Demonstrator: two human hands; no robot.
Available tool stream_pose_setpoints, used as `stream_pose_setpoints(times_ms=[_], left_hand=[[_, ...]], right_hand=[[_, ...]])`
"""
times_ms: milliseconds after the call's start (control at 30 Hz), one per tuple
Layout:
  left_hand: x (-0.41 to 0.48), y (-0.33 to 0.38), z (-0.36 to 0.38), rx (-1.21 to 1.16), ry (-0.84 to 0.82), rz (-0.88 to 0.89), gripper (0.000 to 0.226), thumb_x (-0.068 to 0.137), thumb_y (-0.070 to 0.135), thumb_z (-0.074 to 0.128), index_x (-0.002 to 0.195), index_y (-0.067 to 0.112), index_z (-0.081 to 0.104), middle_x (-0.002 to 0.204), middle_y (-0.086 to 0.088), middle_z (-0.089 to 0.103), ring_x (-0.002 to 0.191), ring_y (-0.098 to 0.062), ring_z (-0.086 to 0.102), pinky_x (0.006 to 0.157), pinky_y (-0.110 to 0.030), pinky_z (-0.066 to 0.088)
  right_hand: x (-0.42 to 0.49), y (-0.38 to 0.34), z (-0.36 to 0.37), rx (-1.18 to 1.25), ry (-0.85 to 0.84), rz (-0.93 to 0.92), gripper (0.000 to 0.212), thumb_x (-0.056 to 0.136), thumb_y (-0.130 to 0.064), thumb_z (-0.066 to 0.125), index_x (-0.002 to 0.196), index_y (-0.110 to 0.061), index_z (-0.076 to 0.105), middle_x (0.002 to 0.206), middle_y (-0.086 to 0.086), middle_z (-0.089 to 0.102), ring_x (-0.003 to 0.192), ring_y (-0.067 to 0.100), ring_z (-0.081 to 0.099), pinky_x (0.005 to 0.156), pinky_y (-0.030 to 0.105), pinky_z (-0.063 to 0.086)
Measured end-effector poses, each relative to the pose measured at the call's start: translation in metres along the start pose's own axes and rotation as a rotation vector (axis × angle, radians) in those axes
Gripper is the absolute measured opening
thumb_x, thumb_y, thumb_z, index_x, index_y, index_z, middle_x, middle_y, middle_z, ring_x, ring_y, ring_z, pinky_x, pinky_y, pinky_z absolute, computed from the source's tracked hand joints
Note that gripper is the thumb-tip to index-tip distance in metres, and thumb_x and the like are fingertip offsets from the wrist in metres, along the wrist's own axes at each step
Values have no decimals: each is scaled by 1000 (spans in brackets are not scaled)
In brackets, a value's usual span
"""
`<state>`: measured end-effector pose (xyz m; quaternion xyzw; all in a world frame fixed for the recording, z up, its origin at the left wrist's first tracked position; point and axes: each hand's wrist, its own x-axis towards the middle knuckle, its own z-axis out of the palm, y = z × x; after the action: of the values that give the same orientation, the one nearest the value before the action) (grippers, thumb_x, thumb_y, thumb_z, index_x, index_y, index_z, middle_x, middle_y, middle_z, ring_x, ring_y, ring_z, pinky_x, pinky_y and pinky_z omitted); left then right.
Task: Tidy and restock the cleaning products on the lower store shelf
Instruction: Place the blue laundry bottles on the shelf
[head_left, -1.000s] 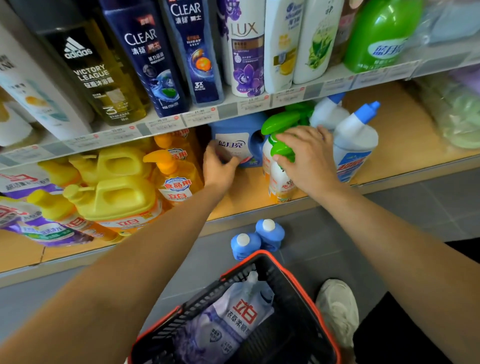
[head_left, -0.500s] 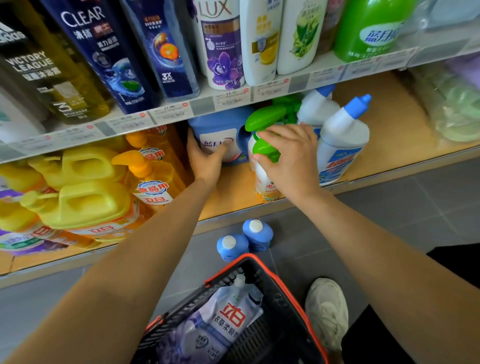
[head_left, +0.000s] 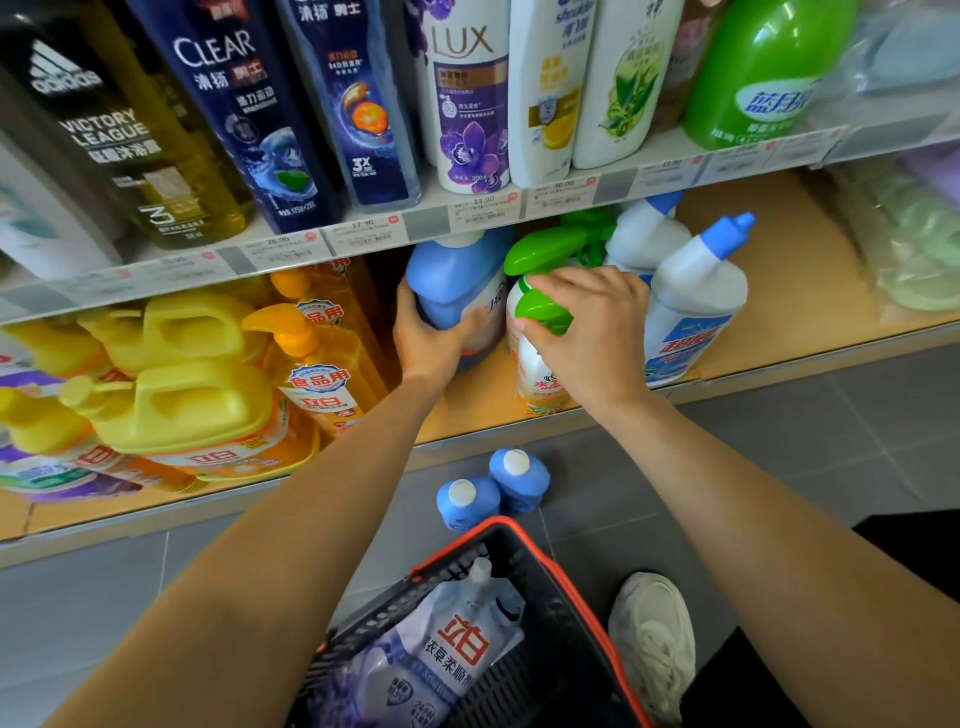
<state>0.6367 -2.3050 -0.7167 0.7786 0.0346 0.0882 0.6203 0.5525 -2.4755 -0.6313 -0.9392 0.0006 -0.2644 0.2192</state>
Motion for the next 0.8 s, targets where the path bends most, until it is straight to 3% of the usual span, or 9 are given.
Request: stream_pose_setpoints(times_ms=[167,367,467,567,667,800], left_hand=[[-11,-3,-4,77,55,16,85,63,37,94,136,18,53,128,2,66,117,-15,62,99,-43,54],[-71,8,-19,172,166,-15,90,60,57,85,137,33,46,130,13,62,115,-11,60,94,-42,55],[-90,19,-31,201,163,-21,90,59,51,87,136,33,44,130,14,59,116,-12,59,95,-47,54],[-92,39,-42,203,187,63,100,57,57,86,142,30,42,139,12,54,126,-12,55,102,-43,51],[-76,61,-46,314,106,79,106,51,65,81,144,33,42,140,12,56,125,-15,57,98,-41,52],[-63,65,-47,413,5,95,99,52,58,81,141,38,41,130,10,63,112,-22,63,81,-34,49]], right_hand=[[0,2,0,3,-9,-15,44,77,-43,78,117,-23,74,114,-4,71,105,26,59,95,38,32],[0,3,0,-6,-14,-25,43,78,-43,77,117,-24,74,113,-4,71,103,26,59,93,37,31],[0,2,0,-14,-14,-26,44,79,-42,77,118,-23,73,114,-3,71,104,26,59,92,38,32],[0,1,0,-15,-16,-26,43,79,-41,77,118,-23,73,114,-3,71,104,26,58,92,39,32],[0,-1,-2,-10,-27,-20,43,79,-41,78,118,-24,73,113,-3,71,104,26,59,91,39,33],[1,-2,-4,-20,-44,-14,42,79,-40,78,117,-24,74,112,-4,71,102,27,58,89,38,33]])
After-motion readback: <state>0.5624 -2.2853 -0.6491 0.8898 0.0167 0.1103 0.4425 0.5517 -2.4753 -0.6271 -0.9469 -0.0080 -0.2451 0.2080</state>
